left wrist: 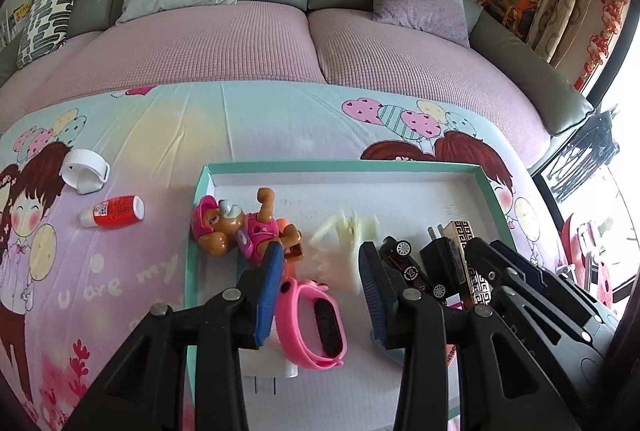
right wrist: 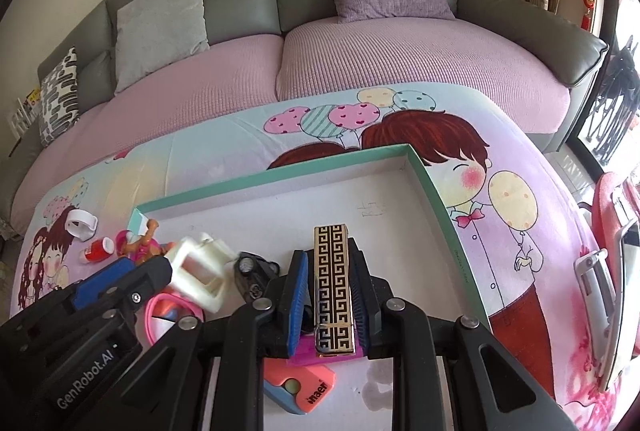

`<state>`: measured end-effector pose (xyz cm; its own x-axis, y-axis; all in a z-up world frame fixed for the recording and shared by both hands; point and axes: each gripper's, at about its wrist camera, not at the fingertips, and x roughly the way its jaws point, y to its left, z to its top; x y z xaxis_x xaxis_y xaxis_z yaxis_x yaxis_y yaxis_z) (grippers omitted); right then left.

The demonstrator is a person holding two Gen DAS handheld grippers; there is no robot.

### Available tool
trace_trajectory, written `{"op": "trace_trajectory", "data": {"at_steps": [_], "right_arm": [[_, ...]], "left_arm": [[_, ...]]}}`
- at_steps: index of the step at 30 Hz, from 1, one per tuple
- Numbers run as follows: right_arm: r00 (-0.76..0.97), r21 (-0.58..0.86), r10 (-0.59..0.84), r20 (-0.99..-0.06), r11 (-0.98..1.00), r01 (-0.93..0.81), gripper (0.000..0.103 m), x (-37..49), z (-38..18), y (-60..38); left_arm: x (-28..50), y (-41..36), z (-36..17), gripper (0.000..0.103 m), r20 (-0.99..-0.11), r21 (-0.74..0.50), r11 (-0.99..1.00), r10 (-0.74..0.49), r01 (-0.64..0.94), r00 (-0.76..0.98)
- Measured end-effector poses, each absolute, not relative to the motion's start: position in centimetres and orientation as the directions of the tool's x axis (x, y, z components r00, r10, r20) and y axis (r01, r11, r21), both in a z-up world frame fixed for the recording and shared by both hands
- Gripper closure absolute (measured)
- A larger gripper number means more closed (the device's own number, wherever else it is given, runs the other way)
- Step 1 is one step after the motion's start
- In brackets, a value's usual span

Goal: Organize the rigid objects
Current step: 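Open left tool to drop hair clip in box while right tool releases gold case, then withdraw both open tools from the box toward the remaining objects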

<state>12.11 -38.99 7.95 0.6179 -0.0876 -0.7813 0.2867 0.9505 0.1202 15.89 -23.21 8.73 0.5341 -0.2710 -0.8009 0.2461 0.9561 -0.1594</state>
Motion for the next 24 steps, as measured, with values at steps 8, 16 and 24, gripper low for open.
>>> {"op": "trace_trajectory", "data": {"at_steps": [8, 16, 24], "right_arm": [[0.609, 0.105, -0.117, -0.784, 0.943, 0.316, 0.068, 12.1, 8.0, -39.3], [0.611, 0.108, -0.119, -0.782, 0.941, 0.321, 0.041, 12.2, 8.0, -39.4], [0.613, 0.102, -0.098, -0.784, 0.953, 0.284, 0.014, 12.5, 7.8, -38.6]], "left_arm": [[15.8, -22.2, 9.9, 0.047, -0.788, -0.155, 0.961, -0.259, 0.227, 0.559], [15.9, -19.6, 11.3, 0.028, -0.765, -0.098, 0.985, -0.167, 0.143, 0.623], [17.3, -16.8, 9.8, 0.012, -0.781, 0.007, 1.0, 0.015, -0.015, 0.624]]}}
